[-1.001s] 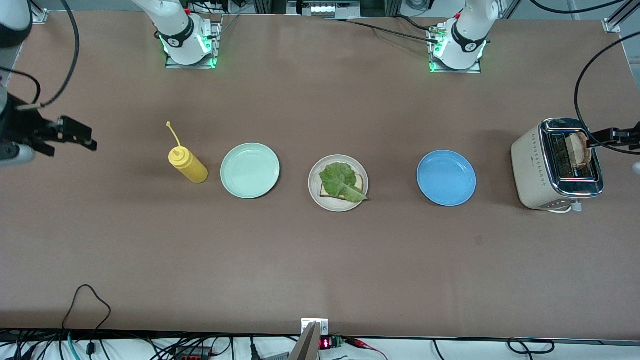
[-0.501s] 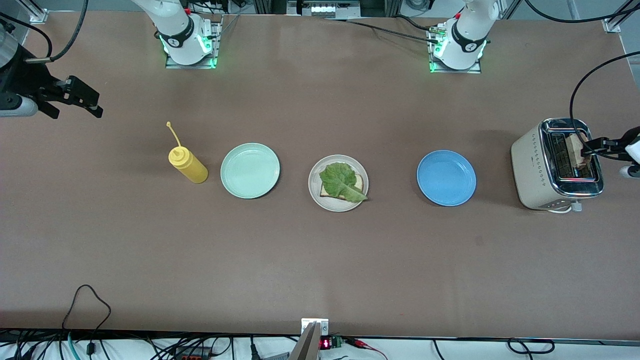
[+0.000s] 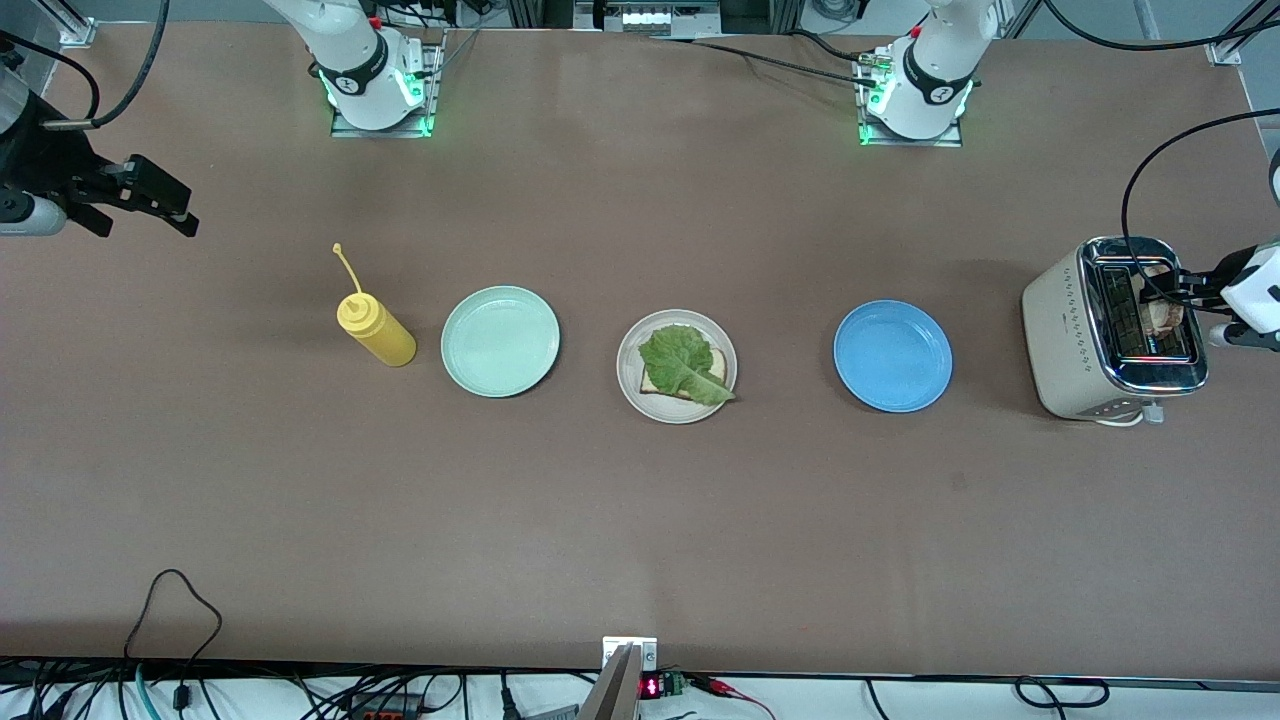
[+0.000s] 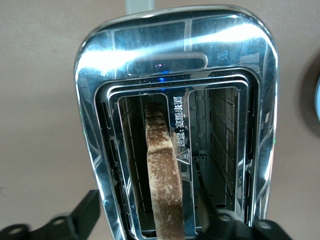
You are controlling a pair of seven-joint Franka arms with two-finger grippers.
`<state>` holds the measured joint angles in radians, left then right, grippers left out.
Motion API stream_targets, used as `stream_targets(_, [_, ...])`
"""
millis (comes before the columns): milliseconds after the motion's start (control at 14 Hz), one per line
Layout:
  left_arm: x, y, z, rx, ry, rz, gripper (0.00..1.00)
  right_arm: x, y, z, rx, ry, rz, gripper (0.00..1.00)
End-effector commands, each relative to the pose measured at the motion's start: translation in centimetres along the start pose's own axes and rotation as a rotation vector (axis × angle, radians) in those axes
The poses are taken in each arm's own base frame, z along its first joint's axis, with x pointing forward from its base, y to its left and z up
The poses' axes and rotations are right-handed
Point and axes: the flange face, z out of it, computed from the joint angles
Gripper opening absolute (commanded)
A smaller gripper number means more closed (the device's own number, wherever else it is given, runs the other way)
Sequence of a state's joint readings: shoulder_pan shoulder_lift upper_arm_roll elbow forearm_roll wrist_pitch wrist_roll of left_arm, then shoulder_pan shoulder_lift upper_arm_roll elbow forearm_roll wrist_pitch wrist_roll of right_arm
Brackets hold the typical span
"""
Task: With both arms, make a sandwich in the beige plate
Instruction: 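Grasp the toast slice in the toaster with the left gripper and lift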
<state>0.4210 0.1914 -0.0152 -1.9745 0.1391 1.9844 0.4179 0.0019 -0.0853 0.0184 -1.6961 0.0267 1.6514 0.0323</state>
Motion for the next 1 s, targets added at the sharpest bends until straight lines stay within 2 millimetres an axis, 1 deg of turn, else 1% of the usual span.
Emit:
stream_targets(0, [-0.5, 0.5, -0.6, 0.016, 0.006, 0.027, 0.22, -0.3, 1.2, -0.7, -0.010, 0.017, 0.001, 1.00])
stream_targets(72, [-0.6, 0.5, -0.3, 0.010, -0.006, 0.026, 0.12, -0.2, 1.3, -0.6, -0.009, 0.015, 0.001, 1.00])
stream_targets(143, [-0.8, 0.5, 0.0, 0.002, -0.023, 0.026, 0.08, -0.2, 1.5, -0.7, -0.011, 0.015, 0.004, 1.00])
stream_targets(215, [-0.8, 0.5, 0.2, -0.003, -0.034, 0.026, 0.07, -0.3, 1.6, -0.7, -0.016, 0.017, 0.003, 1.00])
stream_targets(429, [-1.0, 0.8, -0.4, -0.011, -0.057, 0.026, 0.03, -0.4, 1.7, -0.7, -0.077, 0.005, -0.010, 1.00])
stream_targets(572, [-0.8, 0.6, -1.4, -0.009, -0.055, 0.026, 0.03, -0.5, 1.7, -0.7, -0.070, 0.002, 0.003, 1.00])
stream_targets(644, [-0.8, 0.6, -2.0, -0.009, -0.058, 0.025, 0.03, -0.5, 2.0, -0.8, -0.071, 0.004, 0.003, 1.00])
stream_targets(715, [-0.7, 0.8, -3.1, -0.009, -0.065, 0.027, 0.03, -0.4, 2.2, -0.7, -0.072, 0.002, 0.003, 1.00])
stream_targets(930, [-0.5, 1.4, -8.3, -0.015, -0.095, 0.023, 0.03, -0.4, 2.1, -0.7, -0.068, 0.002, 0.006, 1.00])
